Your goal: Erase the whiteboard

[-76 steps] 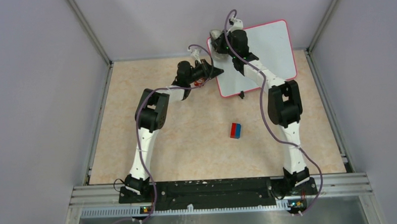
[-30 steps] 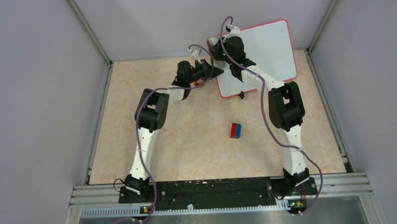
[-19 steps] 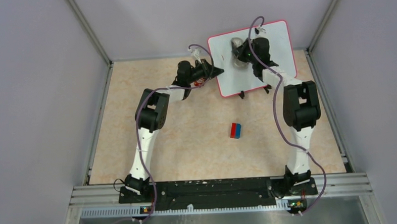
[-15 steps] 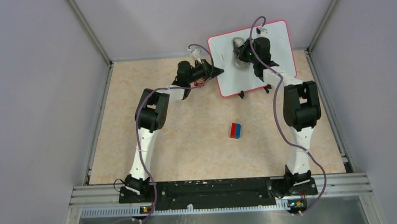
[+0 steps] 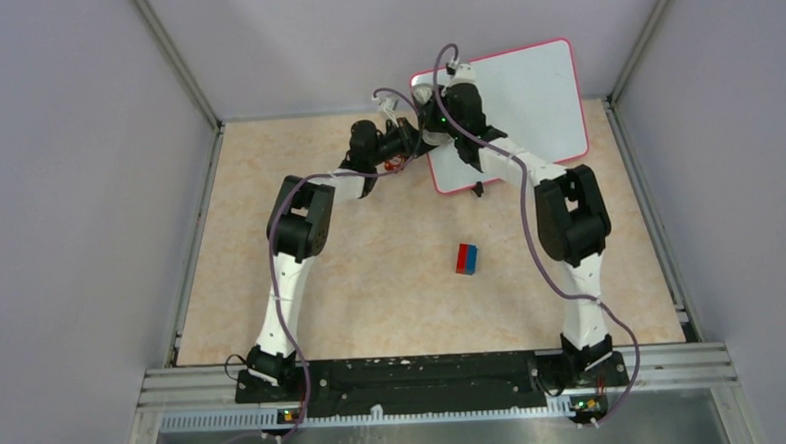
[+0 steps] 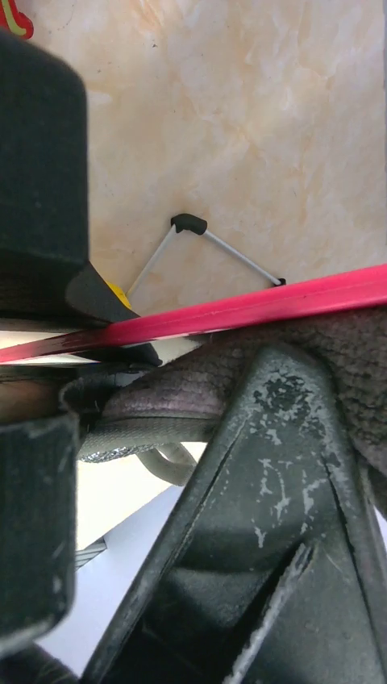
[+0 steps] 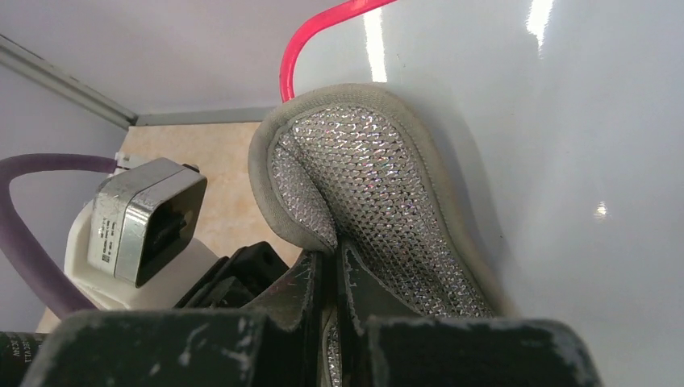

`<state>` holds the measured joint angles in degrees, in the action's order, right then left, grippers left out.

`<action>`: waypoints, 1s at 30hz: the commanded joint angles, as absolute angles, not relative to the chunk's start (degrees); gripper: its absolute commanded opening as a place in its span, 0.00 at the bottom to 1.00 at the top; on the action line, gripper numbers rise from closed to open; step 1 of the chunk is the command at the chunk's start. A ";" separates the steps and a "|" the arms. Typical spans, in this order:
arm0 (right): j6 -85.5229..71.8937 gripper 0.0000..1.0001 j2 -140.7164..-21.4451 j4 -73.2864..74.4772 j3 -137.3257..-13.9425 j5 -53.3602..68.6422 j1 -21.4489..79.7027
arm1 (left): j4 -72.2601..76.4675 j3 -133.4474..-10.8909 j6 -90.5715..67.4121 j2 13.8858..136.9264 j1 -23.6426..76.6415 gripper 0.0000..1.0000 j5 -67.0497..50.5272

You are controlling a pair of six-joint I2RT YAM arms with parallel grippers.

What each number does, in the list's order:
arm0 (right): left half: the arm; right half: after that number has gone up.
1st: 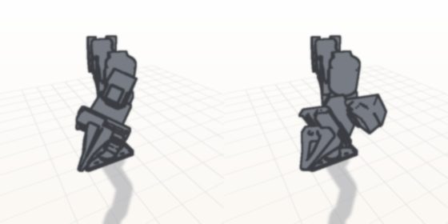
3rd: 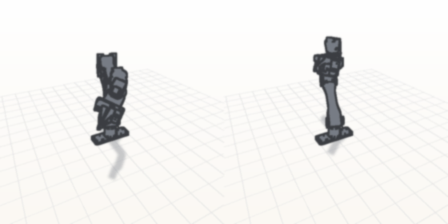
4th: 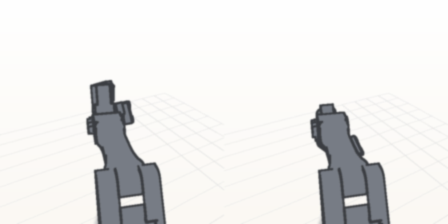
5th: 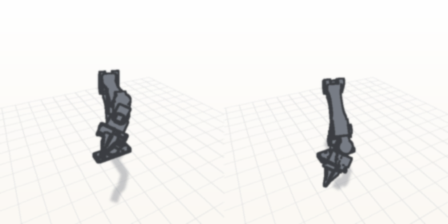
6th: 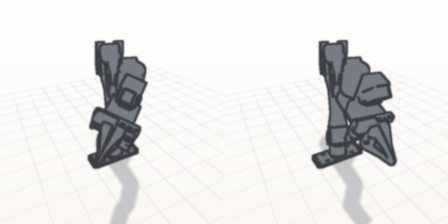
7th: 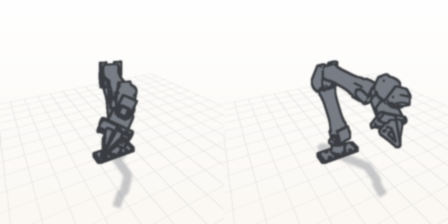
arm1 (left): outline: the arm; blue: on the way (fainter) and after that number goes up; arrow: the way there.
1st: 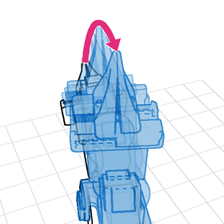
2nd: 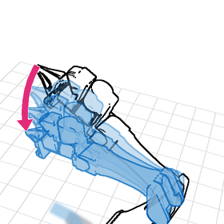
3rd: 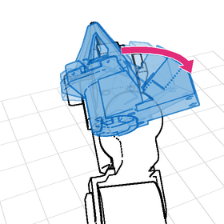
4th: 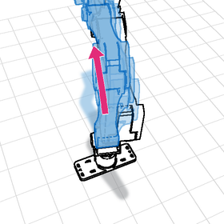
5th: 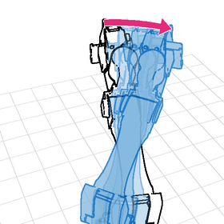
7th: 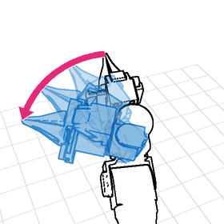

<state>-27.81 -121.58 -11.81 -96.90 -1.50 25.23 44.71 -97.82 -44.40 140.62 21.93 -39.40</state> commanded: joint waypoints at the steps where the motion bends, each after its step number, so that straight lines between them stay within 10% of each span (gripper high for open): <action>1: -25.05 0.00 -123.68 -3.61 -95.76 1.73 23.67 | 39.10 -97.34 -32.96 141.37 20.54 0.00 -35.36; 17: -24.82 0.00 -114.92 -5.79 -79.11 0.18 16.89 | 38.91 -97.18 -32.53 141.11 20.51 0.00 -35.23; 30: -26.82 0.00 -125.53 -7.93 -102.78 3.97 19.25 | 37.47 -98.37 -31.65 141.85 20.96 0.00 -35.39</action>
